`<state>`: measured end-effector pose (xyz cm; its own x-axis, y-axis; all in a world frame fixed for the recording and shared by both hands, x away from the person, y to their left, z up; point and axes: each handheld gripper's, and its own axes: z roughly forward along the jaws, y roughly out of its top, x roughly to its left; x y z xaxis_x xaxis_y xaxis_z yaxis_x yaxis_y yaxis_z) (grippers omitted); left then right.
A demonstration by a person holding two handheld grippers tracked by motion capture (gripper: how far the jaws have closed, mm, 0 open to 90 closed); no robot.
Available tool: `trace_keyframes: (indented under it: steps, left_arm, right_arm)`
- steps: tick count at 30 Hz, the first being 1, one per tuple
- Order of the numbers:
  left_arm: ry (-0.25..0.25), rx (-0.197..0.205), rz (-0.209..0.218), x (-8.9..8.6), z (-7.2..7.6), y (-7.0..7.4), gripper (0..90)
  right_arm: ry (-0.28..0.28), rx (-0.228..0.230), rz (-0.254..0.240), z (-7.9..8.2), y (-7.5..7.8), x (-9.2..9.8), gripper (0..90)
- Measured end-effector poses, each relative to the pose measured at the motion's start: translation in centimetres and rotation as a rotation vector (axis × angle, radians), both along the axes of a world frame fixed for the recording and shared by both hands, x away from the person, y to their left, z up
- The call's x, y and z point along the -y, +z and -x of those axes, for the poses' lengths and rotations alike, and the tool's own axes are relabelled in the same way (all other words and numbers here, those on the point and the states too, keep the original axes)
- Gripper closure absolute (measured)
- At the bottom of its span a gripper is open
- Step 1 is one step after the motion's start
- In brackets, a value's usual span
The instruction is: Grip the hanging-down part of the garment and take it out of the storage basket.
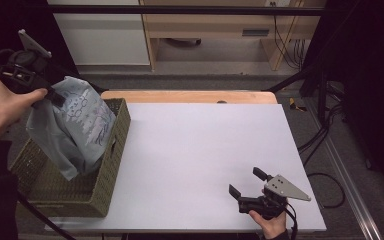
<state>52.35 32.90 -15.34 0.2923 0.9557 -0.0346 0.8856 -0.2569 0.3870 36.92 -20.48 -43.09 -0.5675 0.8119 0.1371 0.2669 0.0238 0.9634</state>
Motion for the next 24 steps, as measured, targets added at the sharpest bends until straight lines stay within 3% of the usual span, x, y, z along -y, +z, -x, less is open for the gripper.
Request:
trace_keyframes:
  steps: [4, 24]
  left_arm:
    - [-0.003, 0.008, 0.002, 0.0, 0.3, 0.6, 86.2]
    - [0.001, -0.027, -0.010, 0.5, -0.5, -0.1, 86.2]
  right_arm:
    - [0.007, -0.002, -0.009, 0.0, 0.1, -0.2, 0.4]
    - [0.047, 0.011, -0.016, -0.4, 0.6, -1.5, 0.4]
